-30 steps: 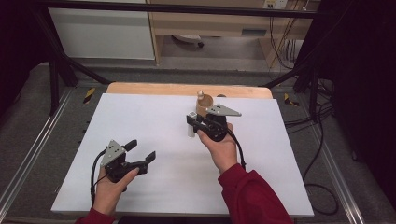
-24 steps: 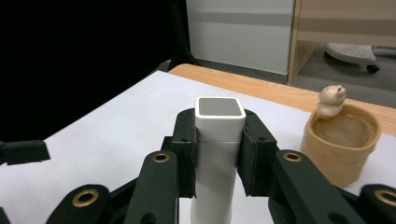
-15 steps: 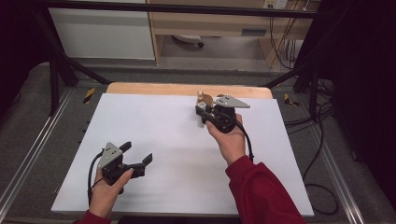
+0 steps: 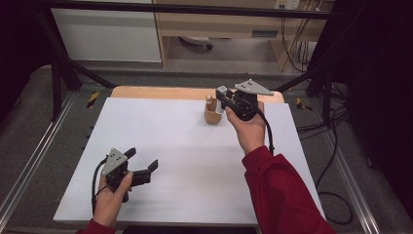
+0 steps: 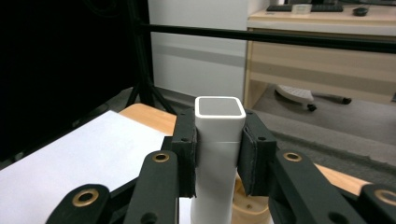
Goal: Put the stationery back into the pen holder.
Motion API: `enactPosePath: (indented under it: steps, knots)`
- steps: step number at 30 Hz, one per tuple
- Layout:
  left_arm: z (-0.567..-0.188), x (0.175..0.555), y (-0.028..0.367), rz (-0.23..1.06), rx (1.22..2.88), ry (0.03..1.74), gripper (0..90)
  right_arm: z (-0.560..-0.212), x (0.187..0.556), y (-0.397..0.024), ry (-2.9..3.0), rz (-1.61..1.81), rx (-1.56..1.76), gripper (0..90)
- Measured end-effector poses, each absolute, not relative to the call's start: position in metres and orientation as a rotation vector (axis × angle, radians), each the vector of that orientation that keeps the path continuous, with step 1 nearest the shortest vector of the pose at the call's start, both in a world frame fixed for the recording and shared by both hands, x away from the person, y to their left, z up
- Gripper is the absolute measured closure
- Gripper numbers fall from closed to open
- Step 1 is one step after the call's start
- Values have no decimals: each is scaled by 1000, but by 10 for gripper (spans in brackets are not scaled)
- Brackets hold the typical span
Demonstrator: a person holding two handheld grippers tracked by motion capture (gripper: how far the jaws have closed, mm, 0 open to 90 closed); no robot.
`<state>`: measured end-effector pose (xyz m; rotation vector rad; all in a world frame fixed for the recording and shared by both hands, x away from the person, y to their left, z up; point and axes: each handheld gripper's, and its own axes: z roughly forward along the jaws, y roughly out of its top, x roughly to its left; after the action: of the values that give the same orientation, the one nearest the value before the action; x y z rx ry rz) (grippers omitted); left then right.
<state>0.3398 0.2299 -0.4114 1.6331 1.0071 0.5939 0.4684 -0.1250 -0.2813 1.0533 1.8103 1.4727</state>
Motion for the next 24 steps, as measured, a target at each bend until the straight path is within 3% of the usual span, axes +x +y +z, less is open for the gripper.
enactPosePath:
  steps: [24]
  knots:
    - [-411,340,230,606,1621,992,48,-300,517,-126,1663,1351,1112,709]
